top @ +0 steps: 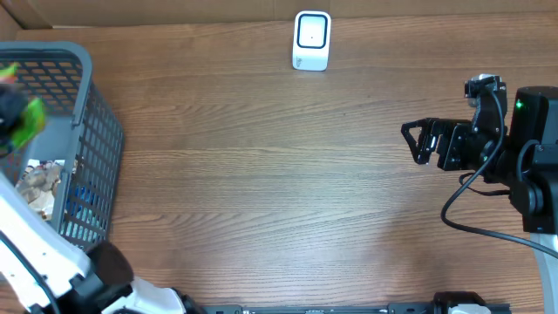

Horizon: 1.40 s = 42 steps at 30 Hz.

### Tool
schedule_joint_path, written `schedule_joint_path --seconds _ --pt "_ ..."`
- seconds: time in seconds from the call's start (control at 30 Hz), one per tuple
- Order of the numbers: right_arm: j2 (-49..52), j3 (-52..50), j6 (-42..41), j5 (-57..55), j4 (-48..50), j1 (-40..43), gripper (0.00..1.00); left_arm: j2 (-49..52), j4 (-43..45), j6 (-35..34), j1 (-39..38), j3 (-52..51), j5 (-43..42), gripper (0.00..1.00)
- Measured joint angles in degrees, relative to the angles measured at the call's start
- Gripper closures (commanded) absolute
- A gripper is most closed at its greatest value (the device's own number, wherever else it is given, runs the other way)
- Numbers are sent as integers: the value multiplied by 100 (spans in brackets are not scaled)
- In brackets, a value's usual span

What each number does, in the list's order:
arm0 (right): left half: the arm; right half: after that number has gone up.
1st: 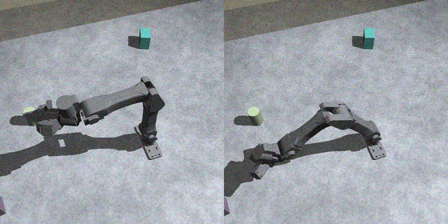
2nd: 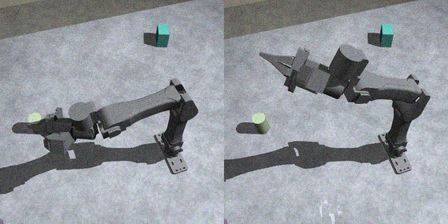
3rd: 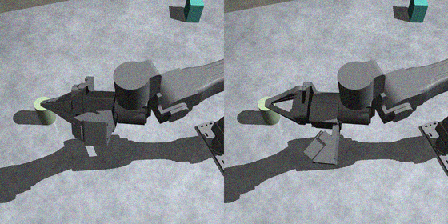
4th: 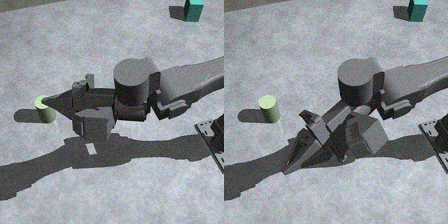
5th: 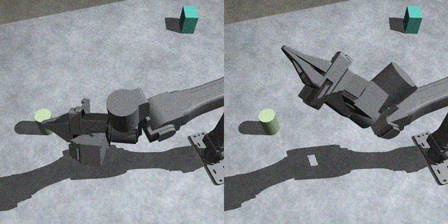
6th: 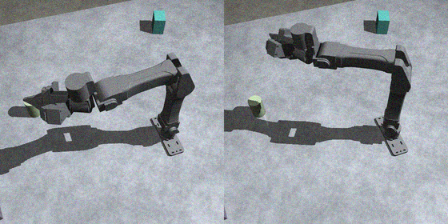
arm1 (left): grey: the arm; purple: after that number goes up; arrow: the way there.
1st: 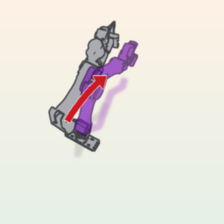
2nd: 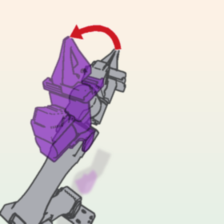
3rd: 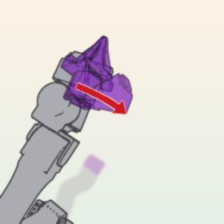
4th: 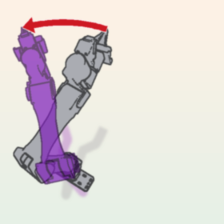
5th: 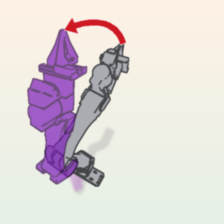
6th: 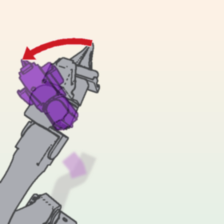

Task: Scan the item barcode
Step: 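Grasp the green snack bag in the basket with the left gripper, then lower the green bag onto the table centre and release it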

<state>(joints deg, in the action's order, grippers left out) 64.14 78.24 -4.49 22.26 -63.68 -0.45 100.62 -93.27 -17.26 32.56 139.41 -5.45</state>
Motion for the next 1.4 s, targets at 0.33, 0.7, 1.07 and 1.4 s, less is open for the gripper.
schedule_joint_path --seconds 0.33,0.7,1.07,1.4 --pt "0 0 0 0 66 0 0 -216 -358 518 -2894 -229 -498 96" --pt "7 0 0 0 72 0 0 -214 317 -256 -4793 -2734 275 96" --pt "35 0 0 0 39 0 0 -199 2684 -776 -5268 -5665 514 87" --pt "210 0 2 2 48 0 0 -199 2927 -940 -5268 -6446 374 0"
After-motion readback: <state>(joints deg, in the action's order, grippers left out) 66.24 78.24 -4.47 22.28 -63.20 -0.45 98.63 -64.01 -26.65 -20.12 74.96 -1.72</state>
